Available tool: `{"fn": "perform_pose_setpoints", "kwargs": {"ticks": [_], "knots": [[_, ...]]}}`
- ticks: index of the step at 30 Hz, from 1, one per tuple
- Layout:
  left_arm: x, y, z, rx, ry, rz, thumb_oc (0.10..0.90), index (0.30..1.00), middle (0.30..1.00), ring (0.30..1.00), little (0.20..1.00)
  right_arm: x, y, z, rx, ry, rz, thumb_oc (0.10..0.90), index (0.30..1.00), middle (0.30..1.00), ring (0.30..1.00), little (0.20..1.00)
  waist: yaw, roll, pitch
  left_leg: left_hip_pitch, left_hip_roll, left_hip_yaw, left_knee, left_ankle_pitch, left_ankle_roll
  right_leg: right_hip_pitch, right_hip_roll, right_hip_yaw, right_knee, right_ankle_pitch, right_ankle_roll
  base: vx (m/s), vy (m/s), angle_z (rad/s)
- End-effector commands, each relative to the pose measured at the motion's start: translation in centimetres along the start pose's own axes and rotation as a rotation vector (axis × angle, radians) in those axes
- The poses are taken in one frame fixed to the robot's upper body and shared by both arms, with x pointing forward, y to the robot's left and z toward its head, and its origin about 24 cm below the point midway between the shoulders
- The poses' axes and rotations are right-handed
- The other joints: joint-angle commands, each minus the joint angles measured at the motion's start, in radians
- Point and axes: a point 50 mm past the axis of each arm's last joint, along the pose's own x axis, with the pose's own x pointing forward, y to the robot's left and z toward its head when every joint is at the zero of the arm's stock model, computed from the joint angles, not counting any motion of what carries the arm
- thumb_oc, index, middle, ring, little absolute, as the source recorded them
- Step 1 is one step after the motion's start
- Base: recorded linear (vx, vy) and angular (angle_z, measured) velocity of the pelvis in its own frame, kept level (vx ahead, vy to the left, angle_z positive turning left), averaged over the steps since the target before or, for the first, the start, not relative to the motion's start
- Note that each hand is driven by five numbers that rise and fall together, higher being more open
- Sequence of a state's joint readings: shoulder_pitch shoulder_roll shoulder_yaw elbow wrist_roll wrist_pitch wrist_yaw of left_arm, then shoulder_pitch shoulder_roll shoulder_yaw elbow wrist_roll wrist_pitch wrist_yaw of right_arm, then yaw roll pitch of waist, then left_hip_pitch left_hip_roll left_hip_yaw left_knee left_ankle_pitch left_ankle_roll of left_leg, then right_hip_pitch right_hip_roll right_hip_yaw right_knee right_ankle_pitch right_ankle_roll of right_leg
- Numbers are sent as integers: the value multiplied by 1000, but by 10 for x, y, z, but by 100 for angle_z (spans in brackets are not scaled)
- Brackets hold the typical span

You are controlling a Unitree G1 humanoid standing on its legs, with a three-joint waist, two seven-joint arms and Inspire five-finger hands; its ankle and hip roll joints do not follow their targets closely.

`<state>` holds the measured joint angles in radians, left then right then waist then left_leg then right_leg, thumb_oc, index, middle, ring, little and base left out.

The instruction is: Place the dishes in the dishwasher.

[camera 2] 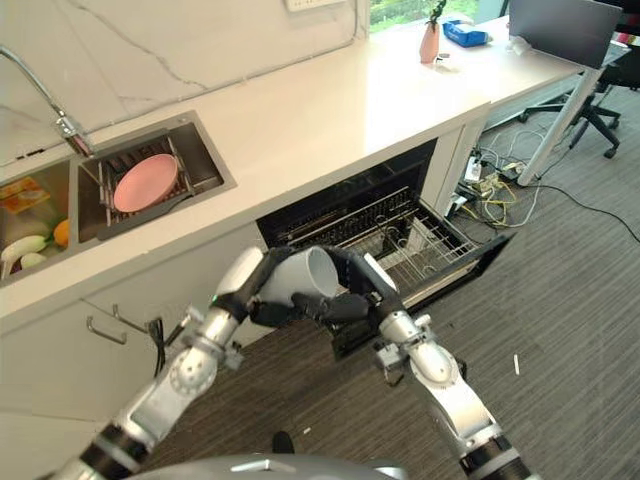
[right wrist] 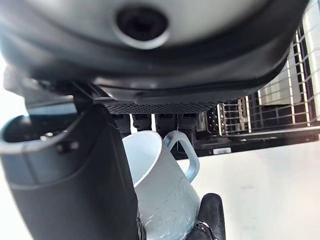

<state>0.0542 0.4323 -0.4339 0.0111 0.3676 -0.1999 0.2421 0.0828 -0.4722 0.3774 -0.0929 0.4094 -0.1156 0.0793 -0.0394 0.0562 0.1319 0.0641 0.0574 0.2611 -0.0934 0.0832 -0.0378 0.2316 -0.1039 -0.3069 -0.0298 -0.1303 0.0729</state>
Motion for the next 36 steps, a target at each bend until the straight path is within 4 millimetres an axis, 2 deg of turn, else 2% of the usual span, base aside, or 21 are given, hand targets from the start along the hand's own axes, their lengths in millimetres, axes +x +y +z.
{"fn": "perform_pose_setpoints", "kwargs": {"ticks": [1,2,3,4,6,13,22,26,30,31,33,34,35,36], "knots": [[0,51,-25,73,89,267,800,900,900,900,900,12,-39,95,80,-538,-294,400,300,300,300,300,-3,-31,-20,97,86,41,6,-19,-106,-64,-36,38,-48,139,82,9,-4,4],[-16,48,-44,42,206,291,800,900,900,900,900,10,-47,95,73,-539,-343,400,300,300,300,300,9,-30,-17,93,84,33,6,-17,-105,-62,-36,30,-48,139,80,7,-3,7],[-16,48,-44,42,206,291,800,900,900,900,900,10,-47,95,73,-538,-343,400,300,300,300,300,8,-30,-18,93,83,33,6,-17,-105,-62,-36,29,-48,138,80,23,-2,10],[-29,48,-60,8,310,328,800,900,900,900,900,8,-54,94,69,-537,-384,400,300,300,300,300,21,-30,-16,89,82,25,6,-16,-105,-59,-37,21,-48,138,78,25,-4,20],[-39,46,-70,-30,382,357,800,900,900,900,900,5,-57,93,72,-537,-414,400,300,300,300,300,29,-30,-15,85,81,17,6,-15,-105,-56,-39,13,-49,136,78,19,-6,21],[-45,42,-82,-144,479,438,800,900,900,900,900,-3,-70,88,114,-536,-526,400,300,300,300,300,50,-32,-10,61,81,-15,6,-5,-115,-44,-46,-42,-47,133,74,2,-8,17],[-39,46,-80,-202,478,499,800,900,900,900,900,-3,-72,85,145,-537,-554,400,300,300,300,300,46,-34,-12,69,79,-13,6,-8,-112,-35,-49,-53,-46,131,74,5,0,15],[-40,45,-84,-263,512,535,800,900,900,900,900,0,-76,81,68,-482,-565,400,300,300,300,300,42,-35,-9,70,79,-6,6,-7,-108,-41,-49,-43,-45,133,74,-6,-2,-3],[-49,31,-94,-294,584,480,800,900,900,900,900,3,-91,78,-159,-380,-603,400,300,300,300,300,48,-35,-1,63,76,-7,6,-7,-103,-50,-51,-38,-44,135,77,-2,3,-9],[-53,25,-98,-298,614,454,800,900,900,900,900,5,-95,75,-222,-339,-612,400,300,300,300,300,51,-35,2,62,75,-8,6,-7,-102,-51,-51,-38,-44,136,77,-3,-1,-9],[-71,5,-114,-286,733,353,800,900,900,900,900,11,-115,70,-508,-197,-633,400,300,300,300,300,69,-42,9,59,73,-10,6,-7,-100,-51,-51,-42,-47,137,79,1,-3,-2],[-78,-1,-118,-275,768,317,800,900,900,900,900,14,-122,69,-585,-155,-645,400,300,300,300,300,75,-43,13,57,73,-11,6,-7,-99,-52,-51,-44,-47,137,80,0,0,0],[-84,-7,-122,-261,802,285,800,900,900,900,900,15,-124,65,-581,-127,-655,400,300,300,300,300,83,-44,16,54,74,-13,6,-6,-99,-54,-50,-45,-48,137,80,16,-1,3],[-91,-14,-128,-260,852,261,800,900,900,900,900,21,-124,52,-512,-87,-661,400,300,300,300,300,90,-45,19,50,74,-14,6,-5,-99,-56,-50,-45,-49,137,80,1,-1,7]]}}
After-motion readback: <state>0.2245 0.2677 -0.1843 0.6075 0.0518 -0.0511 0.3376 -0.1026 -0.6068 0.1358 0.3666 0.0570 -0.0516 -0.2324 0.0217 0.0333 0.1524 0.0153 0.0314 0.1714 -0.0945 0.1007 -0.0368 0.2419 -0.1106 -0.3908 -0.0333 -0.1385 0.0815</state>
